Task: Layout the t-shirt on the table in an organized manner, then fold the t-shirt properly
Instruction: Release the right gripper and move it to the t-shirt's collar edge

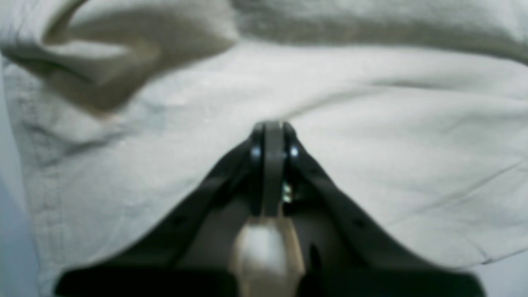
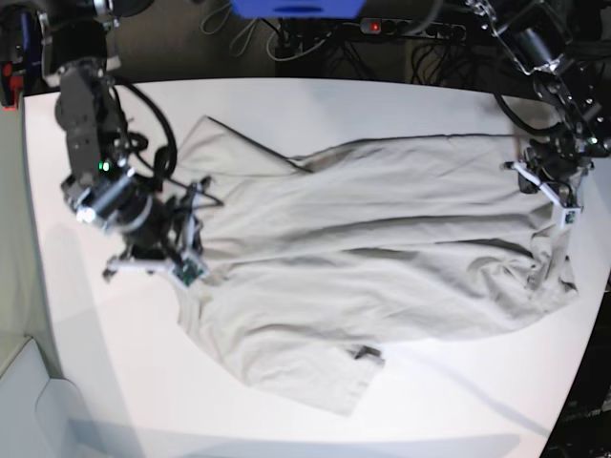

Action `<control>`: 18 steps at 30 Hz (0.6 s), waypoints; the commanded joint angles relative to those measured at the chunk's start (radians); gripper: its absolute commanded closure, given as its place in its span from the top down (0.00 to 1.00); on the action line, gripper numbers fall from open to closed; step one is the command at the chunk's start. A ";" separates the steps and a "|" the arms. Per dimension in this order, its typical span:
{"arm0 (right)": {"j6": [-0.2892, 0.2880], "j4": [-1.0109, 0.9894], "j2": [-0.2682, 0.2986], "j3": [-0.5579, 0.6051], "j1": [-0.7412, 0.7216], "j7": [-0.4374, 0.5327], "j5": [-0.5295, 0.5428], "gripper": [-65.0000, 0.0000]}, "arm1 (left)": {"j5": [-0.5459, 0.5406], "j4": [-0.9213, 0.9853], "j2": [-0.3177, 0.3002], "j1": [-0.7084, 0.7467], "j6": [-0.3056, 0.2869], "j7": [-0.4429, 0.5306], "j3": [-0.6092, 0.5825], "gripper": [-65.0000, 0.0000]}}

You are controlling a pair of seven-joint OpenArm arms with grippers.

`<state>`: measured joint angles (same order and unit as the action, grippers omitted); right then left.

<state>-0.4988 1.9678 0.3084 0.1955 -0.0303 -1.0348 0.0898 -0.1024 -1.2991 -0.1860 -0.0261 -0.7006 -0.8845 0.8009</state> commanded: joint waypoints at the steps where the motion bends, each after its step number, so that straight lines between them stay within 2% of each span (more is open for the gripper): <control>1: 0.004 0.031 0.005 -0.011 0.028 0.008 -0.012 0.25 | 0.025 -0.004 -0.013 0.004 0.002 -0.028 0.001 0.00; 5: 0.005 0.034 -0.036 -0.008 0.197 0.034 -0.012 0.42 | 0.023 -0.004 -0.013 0.007 0.002 -0.028 0.001 0.00; 9: 0.010 0.035 -0.053 -0.009 0.352 0.193 -0.012 0.57 | 0.023 -0.004 -0.013 0.007 0.002 -0.028 0.001 0.00; 12: 0.019 0.031 -0.054 -0.011 0.425 0.270 -0.014 0.59 | 0.023 -0.004 -0.011 0.008 0.002 -0.028 0.001 0.00; 18: 0.127 -0.060 -0.048 -0.009 0.458 0.376 -0.014 0.59 | 0.023 -0.004 -0.010 0.008 0.002 -0.028 0.001 0.00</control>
<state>-0.3801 1.8889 0.2531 0.1883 0.4282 -0.6815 0.0669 -0.1085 -1.2999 -0.1875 -0.0200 -0.7010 -0.8780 0.8024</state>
